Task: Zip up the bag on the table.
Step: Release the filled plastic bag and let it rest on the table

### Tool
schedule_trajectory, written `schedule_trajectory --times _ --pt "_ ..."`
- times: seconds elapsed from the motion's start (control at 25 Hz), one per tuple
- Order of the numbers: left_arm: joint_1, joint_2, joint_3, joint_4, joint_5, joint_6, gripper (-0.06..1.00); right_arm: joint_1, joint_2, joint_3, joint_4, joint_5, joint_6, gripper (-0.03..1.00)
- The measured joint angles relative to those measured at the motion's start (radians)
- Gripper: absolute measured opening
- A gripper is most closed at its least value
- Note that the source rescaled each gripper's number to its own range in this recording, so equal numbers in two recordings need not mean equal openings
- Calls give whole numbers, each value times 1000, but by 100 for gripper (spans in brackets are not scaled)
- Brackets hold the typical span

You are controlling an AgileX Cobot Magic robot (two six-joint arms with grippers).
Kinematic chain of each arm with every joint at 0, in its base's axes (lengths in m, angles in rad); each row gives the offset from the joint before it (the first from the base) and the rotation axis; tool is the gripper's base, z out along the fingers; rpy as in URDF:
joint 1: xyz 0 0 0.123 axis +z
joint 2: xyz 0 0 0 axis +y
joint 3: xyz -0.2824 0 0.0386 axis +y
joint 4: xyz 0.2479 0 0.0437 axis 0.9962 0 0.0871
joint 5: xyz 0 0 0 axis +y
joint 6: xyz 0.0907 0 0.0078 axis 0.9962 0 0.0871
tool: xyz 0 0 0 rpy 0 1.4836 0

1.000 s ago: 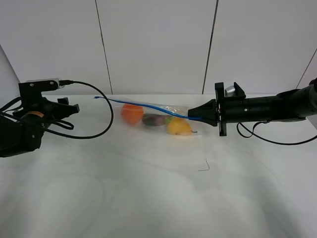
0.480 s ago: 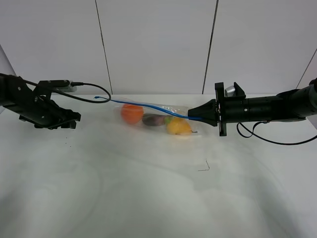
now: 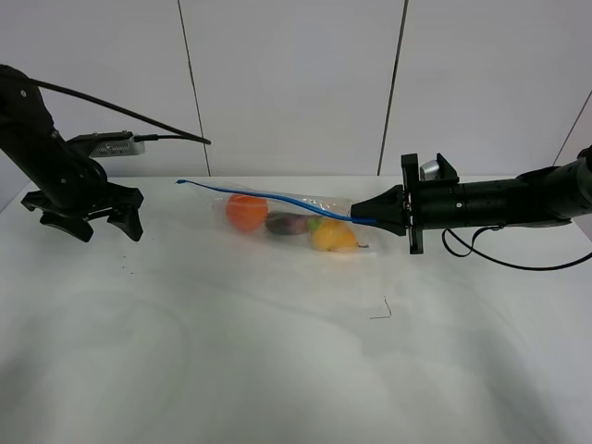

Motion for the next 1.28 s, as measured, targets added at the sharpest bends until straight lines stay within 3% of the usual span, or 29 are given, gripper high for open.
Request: schedule_trajectory --times 0.16,0.24,0.4,0.64,0.96,1.28 --pt "0 -5 -64 1 239 -12 80 0 0 0 0 0 0 0" --pt "0 -11 -63 4 291 -36 80 0 0 0 0 0 0 0" --pt "0 -33 -29 19 291 -79 80 0 0 0 0 0 0 0" --pt "0 -199 135 82 291 -121 80 0 0 0 0 0 0 0" --pt "0 -575 448 146 291 -179 80 0 0 0 0 0 0 0" --pt "0 -976 735 151 255 -182 80 0 0 0 -1 0 0 0"
